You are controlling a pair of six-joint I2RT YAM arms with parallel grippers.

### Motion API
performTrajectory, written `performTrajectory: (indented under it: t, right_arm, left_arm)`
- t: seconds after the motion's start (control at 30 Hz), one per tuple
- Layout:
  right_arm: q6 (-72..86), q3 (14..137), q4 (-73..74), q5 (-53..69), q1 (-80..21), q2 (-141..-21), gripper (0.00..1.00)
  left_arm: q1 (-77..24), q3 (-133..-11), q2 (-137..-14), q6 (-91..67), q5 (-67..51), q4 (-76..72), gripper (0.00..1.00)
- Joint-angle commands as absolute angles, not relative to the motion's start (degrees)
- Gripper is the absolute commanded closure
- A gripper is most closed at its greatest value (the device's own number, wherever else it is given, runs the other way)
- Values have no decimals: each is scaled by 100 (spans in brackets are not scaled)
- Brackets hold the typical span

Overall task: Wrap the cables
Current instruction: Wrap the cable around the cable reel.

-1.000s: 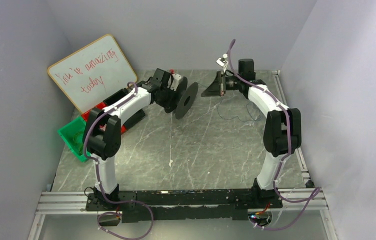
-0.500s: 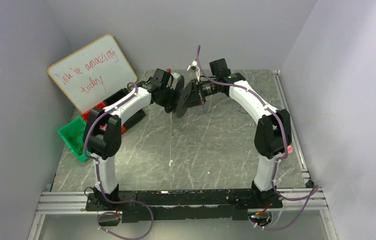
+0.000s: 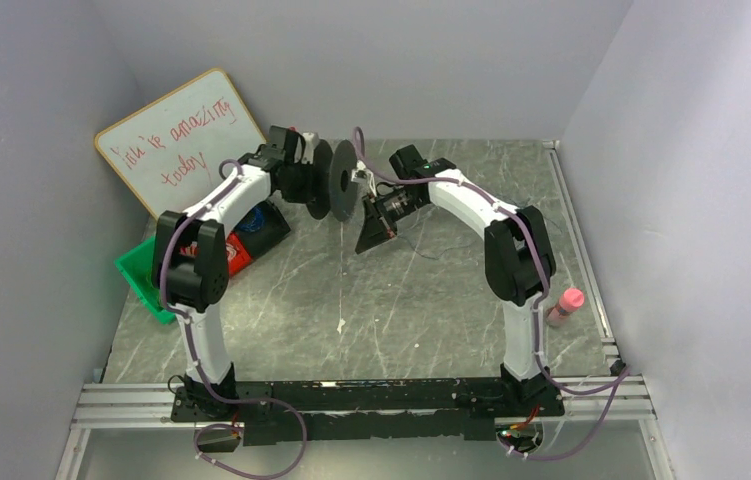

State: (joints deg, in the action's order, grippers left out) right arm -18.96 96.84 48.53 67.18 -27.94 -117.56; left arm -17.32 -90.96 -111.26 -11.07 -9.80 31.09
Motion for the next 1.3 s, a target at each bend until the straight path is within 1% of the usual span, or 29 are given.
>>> performTrajectory:
  t: [0.0,0.3,0.4,0.5,0.67,0.87,1.03,1.27]
  right_arm:
    - [-2304,9974,5172,6955,-2841,-11892,89]
    - [-2596,10099,5502,7024,-2790,-12323,91]
    - [-2620,10180,5591,7106,-2691,-12464,94]
    - [-2565,10164,5533,7176,-2529,-12530,99]
    - [-2434,10072,5371,7202,-2196,-12605,100]
    - [-2231,10006,5172,7414,-1668,-12700,100]
    - [-1689,9780,4603,7572,-1156,-12718,100]
    - [-1640,9734,4481,7531,-729,-12690,98]
  left_arm:
    - [-1452,-9052,-10847,-1488,-1834,2756,98]
    - [-900,-8798,-10436,-1629,-3426,2294,98]
    - [-791,-8691,-10323,-1680,-3840,2136,98]
    - [-712,-8578,-10250,-1718,-4126,1959,98]
    - [-633,-8415,-10181,-1815,-4656,1685,98]
    - [-633,-8367,-10154,-1751,-4843,1633,98]
    - [-645,-8362,-10090,-1560,-5262,1625,98]
    - [-968,-8548,-10056,-881,-5352,2159,98]
